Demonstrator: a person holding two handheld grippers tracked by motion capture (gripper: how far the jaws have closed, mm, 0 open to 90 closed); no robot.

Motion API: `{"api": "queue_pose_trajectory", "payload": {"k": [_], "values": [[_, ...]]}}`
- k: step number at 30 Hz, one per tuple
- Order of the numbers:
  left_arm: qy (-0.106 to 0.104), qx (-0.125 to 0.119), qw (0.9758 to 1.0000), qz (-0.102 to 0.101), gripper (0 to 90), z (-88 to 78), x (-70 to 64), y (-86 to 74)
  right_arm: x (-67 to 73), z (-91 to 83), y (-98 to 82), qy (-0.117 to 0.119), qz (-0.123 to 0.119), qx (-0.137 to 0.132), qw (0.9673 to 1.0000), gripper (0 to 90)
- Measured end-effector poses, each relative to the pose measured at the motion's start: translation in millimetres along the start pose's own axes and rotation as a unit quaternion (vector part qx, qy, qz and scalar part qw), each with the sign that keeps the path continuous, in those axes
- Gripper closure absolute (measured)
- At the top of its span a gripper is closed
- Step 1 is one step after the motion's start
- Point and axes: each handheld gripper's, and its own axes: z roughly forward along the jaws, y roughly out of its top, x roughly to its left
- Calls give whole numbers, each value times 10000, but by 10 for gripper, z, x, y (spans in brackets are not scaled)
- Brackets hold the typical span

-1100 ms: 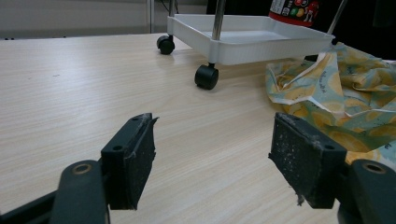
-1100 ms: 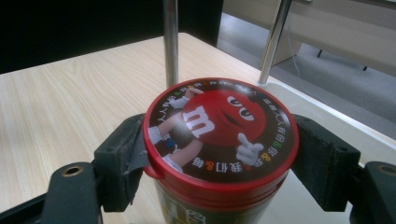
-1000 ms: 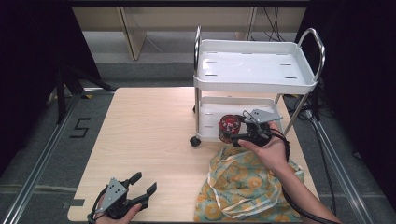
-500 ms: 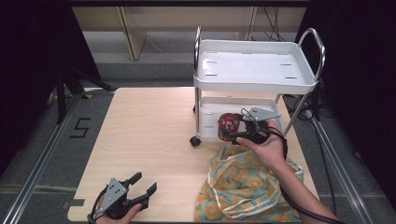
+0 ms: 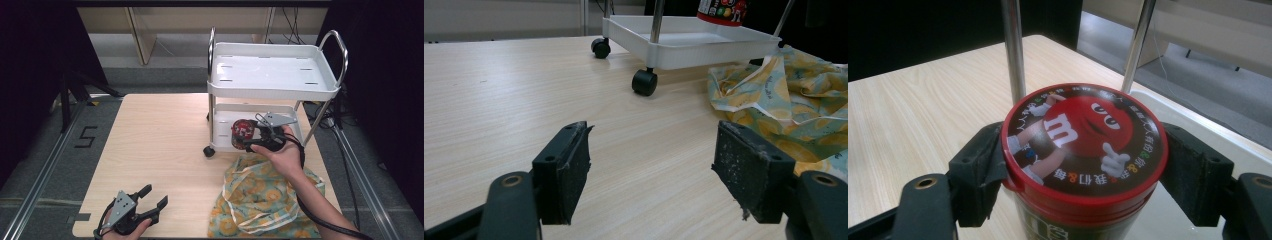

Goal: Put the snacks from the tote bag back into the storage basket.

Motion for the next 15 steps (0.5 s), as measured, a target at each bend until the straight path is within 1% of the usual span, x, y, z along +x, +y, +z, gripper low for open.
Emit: {"api": "queue_pose_trajectory", "payload": {"k": [1,2,5,6,9,10,13,14,15], "values": [[0,0,10000,0,298,0,0,0,0,0,0,0,0,0,10000,262],[-3,-2,10000,-1,298,0,1,0,0,10,-2,30,93,56,9999,262],[-2,-3,10000,-4,298,0,1,0,-10,14,-2,-12,73,95,9999,262],[-2,2,10000,-2,298,-1,2,0,-12,37,-5,-77,57,18,10000,262],[1,-6,10000,-8,298,0,2,0,-27,42,5,-51,10,67,10000,262],[2,-6,10000,-8,298,0,2,-1,-14,58,11,16,146,81,9999,262],[1,-5,10000,-7,298,-1,2,0,-11,68,20,-21,138,78,9999,262],[-2,-8,10000,-7,298,0,3,-1,-26,86,31,-17,46,24,10000,262],[-2,-8,10000,-7,298,0,3,-1,-26,86,31,-17,46,24,10000,262]]}}
